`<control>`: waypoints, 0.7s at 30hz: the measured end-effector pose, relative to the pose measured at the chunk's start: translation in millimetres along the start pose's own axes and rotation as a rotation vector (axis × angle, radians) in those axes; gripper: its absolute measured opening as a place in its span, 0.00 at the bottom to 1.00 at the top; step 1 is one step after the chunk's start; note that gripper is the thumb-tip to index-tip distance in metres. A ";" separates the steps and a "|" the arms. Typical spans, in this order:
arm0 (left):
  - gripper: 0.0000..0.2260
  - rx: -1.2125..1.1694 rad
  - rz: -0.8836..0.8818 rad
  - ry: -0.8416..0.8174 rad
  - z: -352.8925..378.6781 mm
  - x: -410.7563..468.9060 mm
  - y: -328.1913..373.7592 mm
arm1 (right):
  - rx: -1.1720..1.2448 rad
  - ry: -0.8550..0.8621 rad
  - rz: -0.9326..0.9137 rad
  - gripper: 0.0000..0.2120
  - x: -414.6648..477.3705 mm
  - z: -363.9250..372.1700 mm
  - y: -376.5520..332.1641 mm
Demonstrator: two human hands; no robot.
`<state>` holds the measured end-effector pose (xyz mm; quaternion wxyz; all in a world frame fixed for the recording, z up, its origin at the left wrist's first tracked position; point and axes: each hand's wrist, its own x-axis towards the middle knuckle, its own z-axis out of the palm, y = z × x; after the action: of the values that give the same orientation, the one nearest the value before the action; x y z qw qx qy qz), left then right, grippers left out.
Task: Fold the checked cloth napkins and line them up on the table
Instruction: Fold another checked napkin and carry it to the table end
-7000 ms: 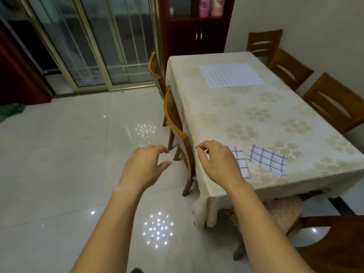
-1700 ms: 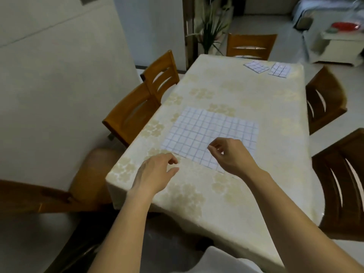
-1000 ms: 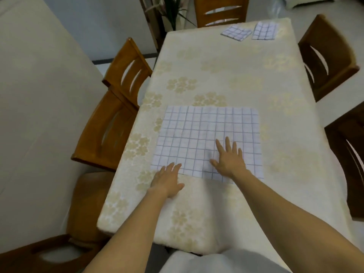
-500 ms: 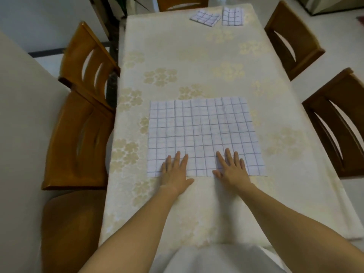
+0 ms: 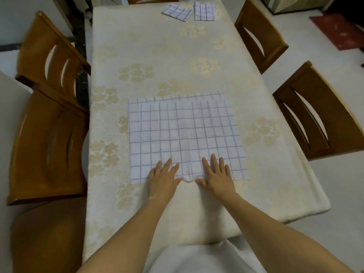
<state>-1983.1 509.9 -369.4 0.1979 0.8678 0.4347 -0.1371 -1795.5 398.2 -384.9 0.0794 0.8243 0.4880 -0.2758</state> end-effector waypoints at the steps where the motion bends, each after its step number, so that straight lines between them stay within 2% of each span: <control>1: 0.25 0.005 -0.005 0.008 1.4 -1.9 2.2 | 0.000 0.007 0.002 0.40 -1.6 2.3 0.2; 6: 0.24 0.016 -0.036 0.040 12.0 -14.7 17.3 | 0.020 0.050 -0.025 0.35 -13.7 14.1 13.2; 11: 0.28 -0.037 -0.052 0.100 32.8 -43.5 41.2 | -0.001 0.099 -0.073 0.36 -27.6 23.3 39.2; 17: 0.27 -0.032 -0.071 0.137 52.4 -66.3 54.3 | -0.003 0.135 -0.096 0.32 -43.4 33.1 51.6; 19: 0.25 -0.045 -0.069 0.195 54.7 -70.3 56.5 | 0.022 0.188 -0.102 0.34 -47.7 28.9 49.1; 21: 0.22 -0.057 -0.066 0.323 55.0 -63.2 55.8 | 0.085 0.274 -0.127 0.33 -40.4 16.2 40.3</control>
<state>-1978.5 409.9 -379.6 0.1453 0.8578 0.4928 0.0100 -1782.5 340.4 -382.5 -0.0404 0.8244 0.5333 -0.1854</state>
